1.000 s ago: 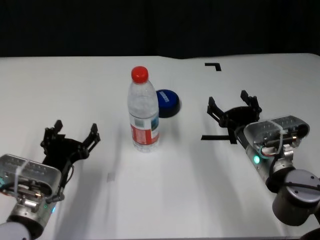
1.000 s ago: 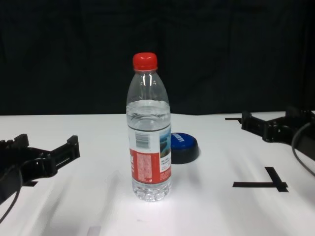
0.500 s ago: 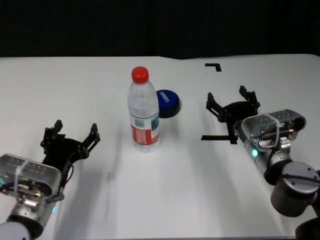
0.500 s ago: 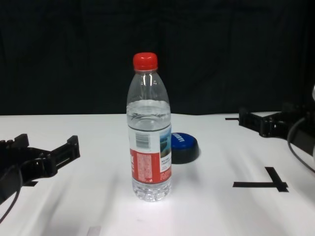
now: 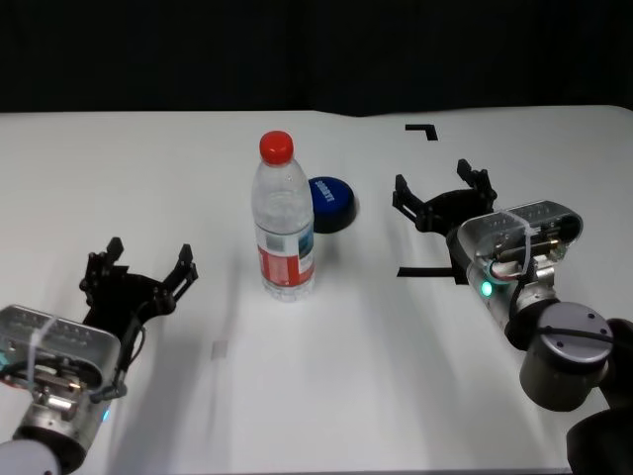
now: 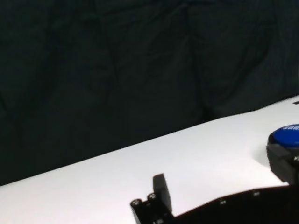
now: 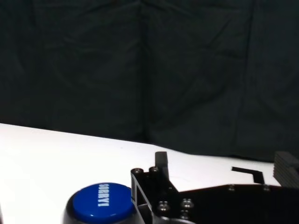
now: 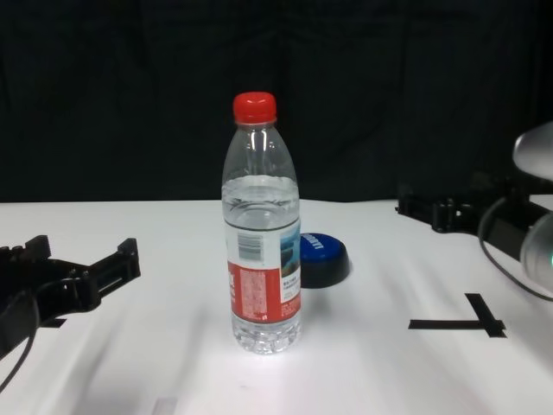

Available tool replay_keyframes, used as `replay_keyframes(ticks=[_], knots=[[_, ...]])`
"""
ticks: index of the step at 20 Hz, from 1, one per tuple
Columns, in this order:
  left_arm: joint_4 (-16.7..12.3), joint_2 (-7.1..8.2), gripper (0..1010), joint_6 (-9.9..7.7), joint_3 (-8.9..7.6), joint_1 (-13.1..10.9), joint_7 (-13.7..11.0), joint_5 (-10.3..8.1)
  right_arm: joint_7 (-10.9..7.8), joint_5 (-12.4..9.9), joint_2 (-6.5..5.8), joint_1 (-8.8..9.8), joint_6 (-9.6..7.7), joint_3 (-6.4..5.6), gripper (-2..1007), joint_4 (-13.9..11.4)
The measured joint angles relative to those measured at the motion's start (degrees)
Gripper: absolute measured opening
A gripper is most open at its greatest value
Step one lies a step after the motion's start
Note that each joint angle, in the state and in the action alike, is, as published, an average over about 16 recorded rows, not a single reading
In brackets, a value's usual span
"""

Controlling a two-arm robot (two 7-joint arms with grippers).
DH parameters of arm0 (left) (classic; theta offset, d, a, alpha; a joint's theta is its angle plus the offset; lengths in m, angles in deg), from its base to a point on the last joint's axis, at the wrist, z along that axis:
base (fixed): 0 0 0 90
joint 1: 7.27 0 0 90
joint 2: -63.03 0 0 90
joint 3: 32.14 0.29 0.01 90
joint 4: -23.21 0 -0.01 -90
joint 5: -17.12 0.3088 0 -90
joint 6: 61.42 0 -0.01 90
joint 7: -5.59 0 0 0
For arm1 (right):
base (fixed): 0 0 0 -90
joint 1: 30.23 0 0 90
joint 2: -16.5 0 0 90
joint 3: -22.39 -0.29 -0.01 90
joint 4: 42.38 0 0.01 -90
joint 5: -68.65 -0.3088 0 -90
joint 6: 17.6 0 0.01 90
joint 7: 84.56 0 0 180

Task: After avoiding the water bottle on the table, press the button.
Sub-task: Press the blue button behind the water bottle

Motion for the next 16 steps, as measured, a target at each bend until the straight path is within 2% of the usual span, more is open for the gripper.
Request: replay_keyframes(ticks=[16], knots=[[0.0,0.0,1003,0.0,0.0,0.0,0.0,0.0,-1.73,1.3,0.37,-5.23,-1.98,2.0,1003,6.4]])
